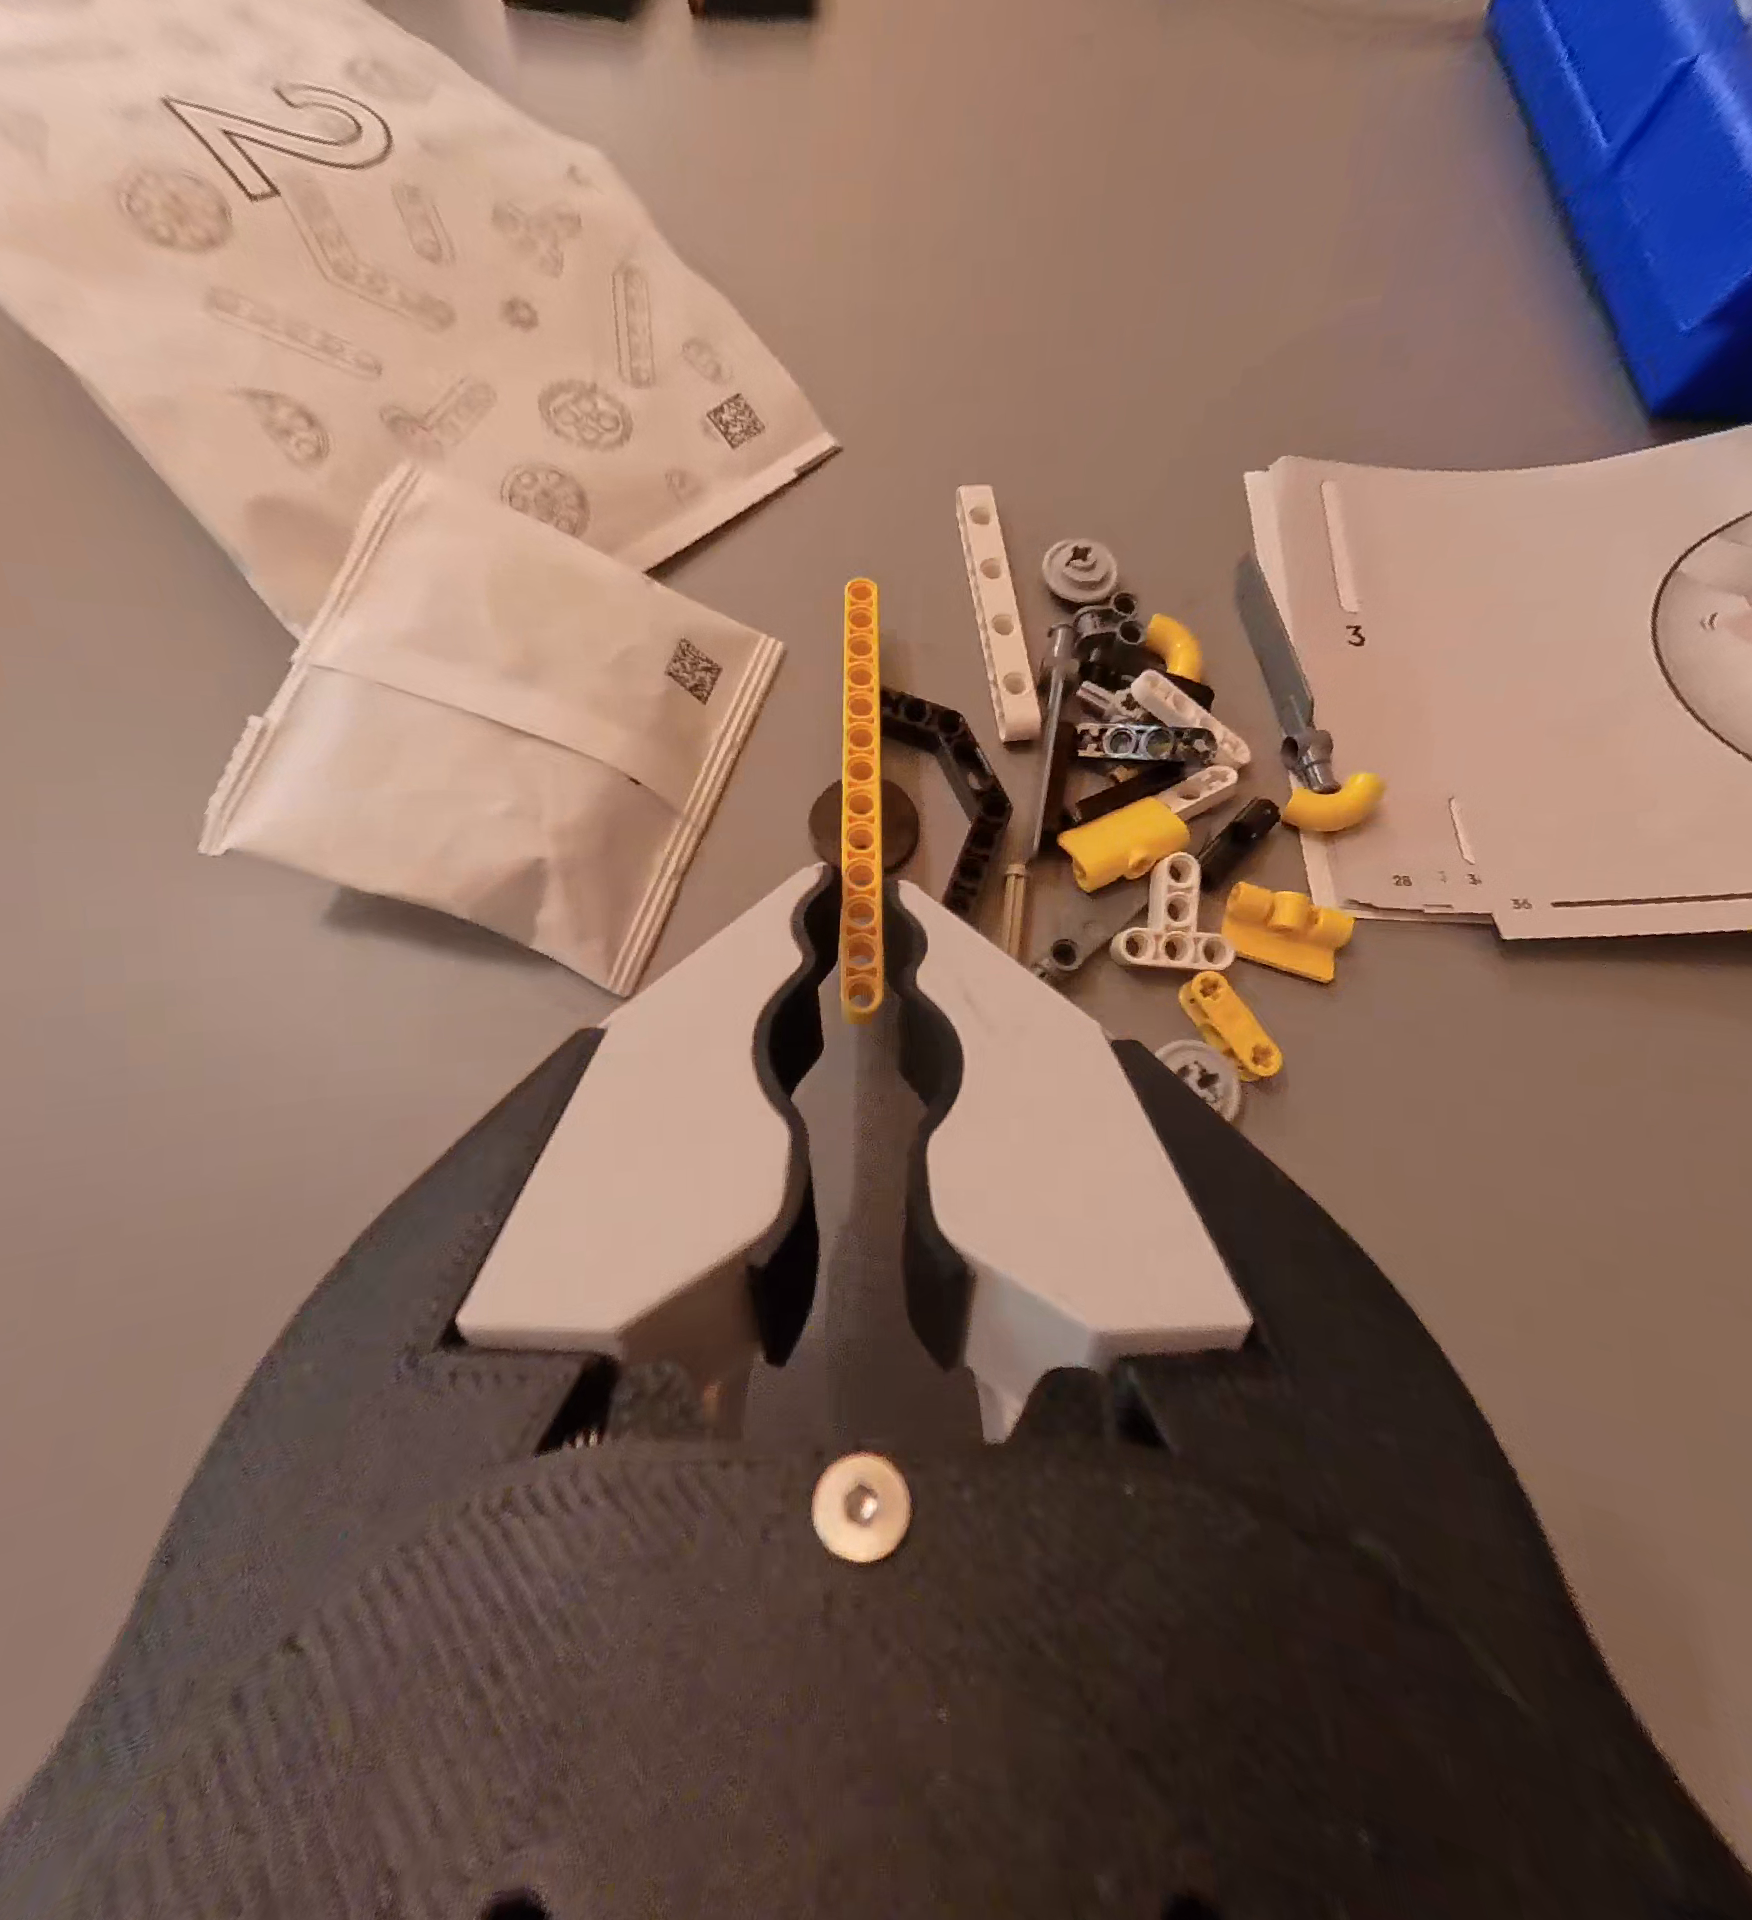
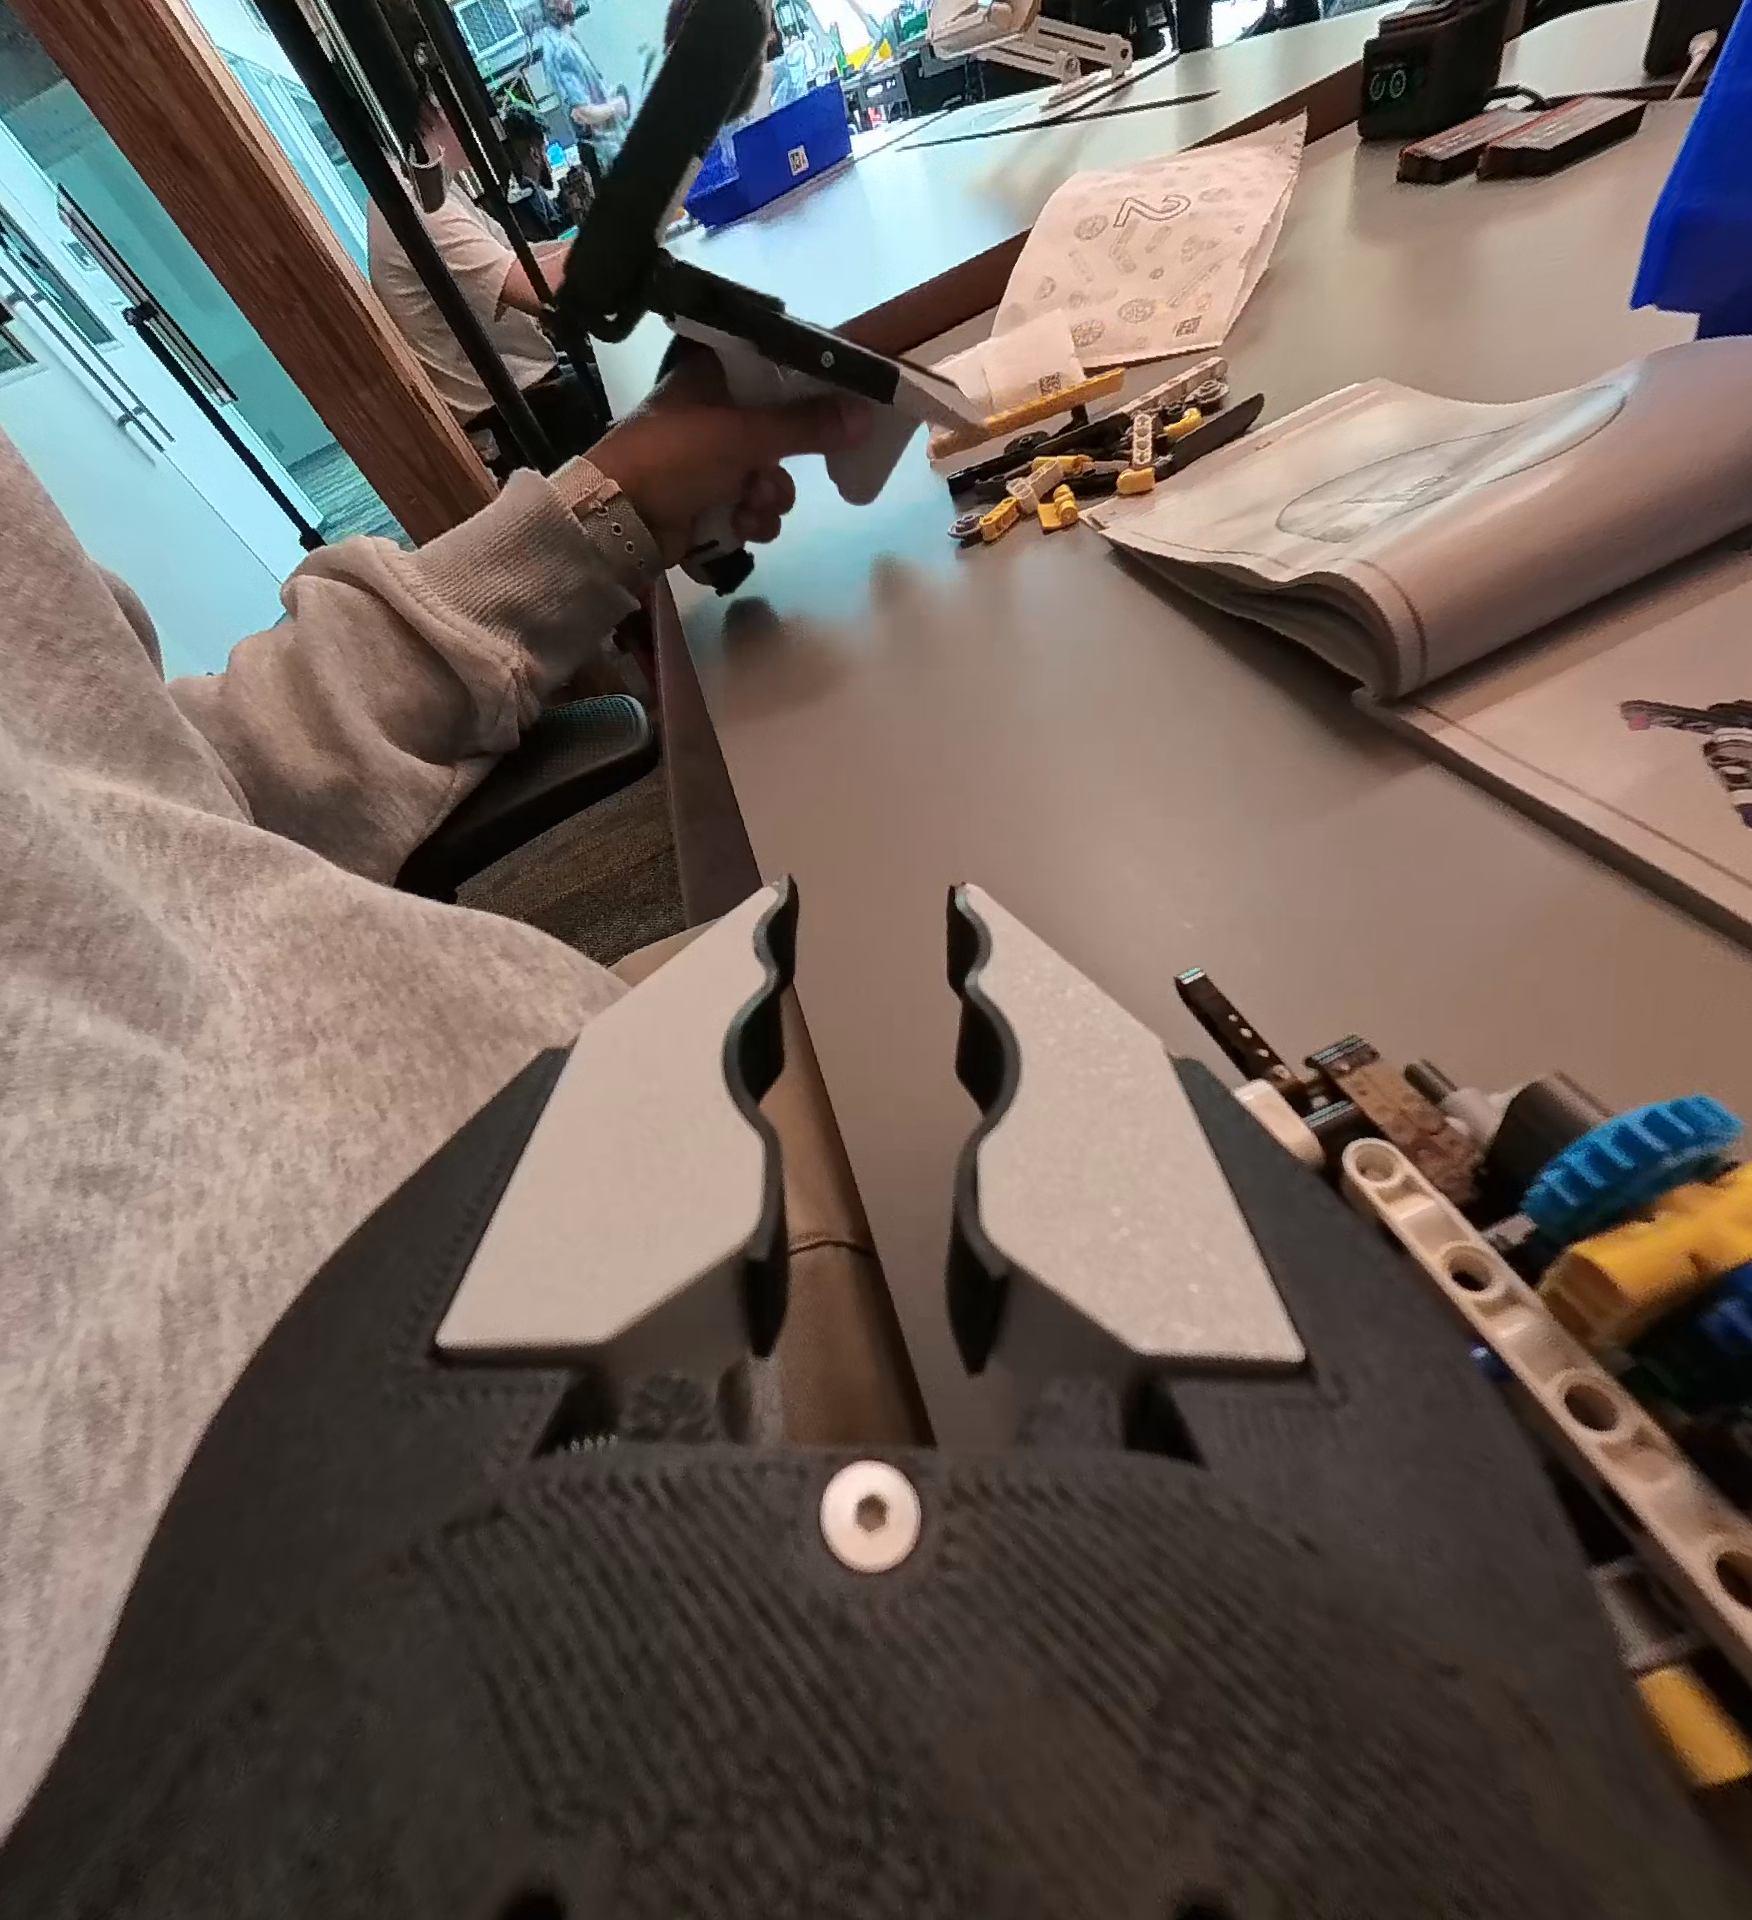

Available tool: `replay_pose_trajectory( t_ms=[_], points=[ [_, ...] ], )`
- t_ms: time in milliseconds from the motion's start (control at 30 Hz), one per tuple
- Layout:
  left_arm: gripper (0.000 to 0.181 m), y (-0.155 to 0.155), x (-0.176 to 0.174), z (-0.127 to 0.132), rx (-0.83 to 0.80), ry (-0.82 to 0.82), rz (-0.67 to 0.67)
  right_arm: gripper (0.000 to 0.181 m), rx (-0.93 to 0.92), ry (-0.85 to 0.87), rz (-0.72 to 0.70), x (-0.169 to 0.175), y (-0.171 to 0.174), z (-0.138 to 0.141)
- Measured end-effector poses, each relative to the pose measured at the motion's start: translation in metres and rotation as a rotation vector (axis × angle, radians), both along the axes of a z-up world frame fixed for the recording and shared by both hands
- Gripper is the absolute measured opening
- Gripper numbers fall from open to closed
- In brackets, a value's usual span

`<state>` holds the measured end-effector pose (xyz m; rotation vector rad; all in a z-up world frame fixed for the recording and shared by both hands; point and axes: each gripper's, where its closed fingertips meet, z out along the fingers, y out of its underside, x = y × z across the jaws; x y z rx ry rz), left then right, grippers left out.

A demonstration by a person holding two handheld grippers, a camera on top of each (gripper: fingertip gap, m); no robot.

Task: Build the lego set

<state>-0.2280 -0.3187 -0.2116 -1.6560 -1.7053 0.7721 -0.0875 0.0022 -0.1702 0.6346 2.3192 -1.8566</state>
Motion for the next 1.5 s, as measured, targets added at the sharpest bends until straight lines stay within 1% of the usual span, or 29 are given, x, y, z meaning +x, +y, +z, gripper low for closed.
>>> replay_pose_trajectory(
  t_ms=[33, 67, 100, 167, 267, 333, 467, 533, 633, 767, 867, 1000, 1200, 1300, 1367, 1433, 1500],
  points=[
    [0.008, 0.002, -0.001, -0.001, 0.003, 0.001, -0.008, 0.027, 0.000, 0.000, 0.000, 0.000, 0.000, 0.000],
    [0.020, 0.002, -0.002, 0.000, -0.003, 0.008, -0.001, 0.027, 0.000, 0.000, 0.000, 0.000, 0.000, 0.000],
    [0.027, 0.002, -0.003, 0.002, -0.014, 0.014, 0.000, 0.027, 0.000, 0.000, 0.000, 0.000, 0.000, 0.000],
    [0.037, 0.004, -0.005, 0.007, -0.042, 0.041, 0.001, 0.027, 0.000, -0.001, -0.001, 0.000, 0.000, 0.000],
    [0.039, 0.023, -0.012, 0.019, -0.028, 0.107, -0.062, 0.027, -0.002, -0.006, 0.001, -0.001, 0.000, 0.000],
    [0.038, 0.035, -0.018, 0.020, -0.034, 0.093, -0.093, 0.027, -0.006, -0.011, 0.001, -0.001, -0.001, 0.000],
    [0.039, 0.055, -0.033, 0.014, -0.056, 0.011, -0.141, 0.027, -0.010, -0.012, 0.005, -0.001, -0.001, 0.001],
    [0.037, 0.057, -0.041, 0.006, -0.063, -0.036, -0.142, 0.027, -0.003, -0.001, 0.001, -0.001, 0.001, 0.001],
    [0.035, 0.050, -0.043, -0.007, -0.090, -0.102, -0.117, 0.027, 0.002, 0.011, -0.008, -0.002, 0.003, 0.002],
    [0.025, 0.037, -0.038, -0.005, -0.076, -0.079, -0.064, 0.027, -0.005, 0.001, -0.010, -0.002, 0.004, 0.002],
    [0.023, 0.030, -0.036, 0.000, -0.046, -0.048, -0.034, 0.027, -0.006, -0.006, 0.000, 0.000, 0.003, 0.002],
    [0.022, 0.041, -0.035, 0.005, 0.018, -0.007, -0.074, 0.027, -0.001, -0.003, -0.002, -0.001, 0.002, 0.001],
    [0.014, 0.056, -0.028, -0.008, -0.026, -0.087, -0.152, 0.027, 0.001, -0.003, -0.003, 0.000, 0.003, 0.001],
    [0.010, 0.066, -0.024, -0.010, -0.004, -0.114, -0.194, 0.027, -0.001, -0.006, -0.003, -0.001, 0.003, 0.001],
    [0.016, 0.071, -0.021, -0.008, 0.018, -0.126, -0.214, 0.027, -0.002, -0.007, -0.005, -0.001, 0.004, 0.001],
    [0.015, 0.066, -0.024, -0.001, 0.017, -0.087, -0.190, 0.027, -0.003, -0.007, -0.008, -0.002, 0.005, 0.001],
    [0.014, 0.053, -0.027, 0.005, -0.003, -0.057, -0.137, 0.027, -0.004, -0.009, -0.008, -0.002, 0.005, 0.001]
  ],
)
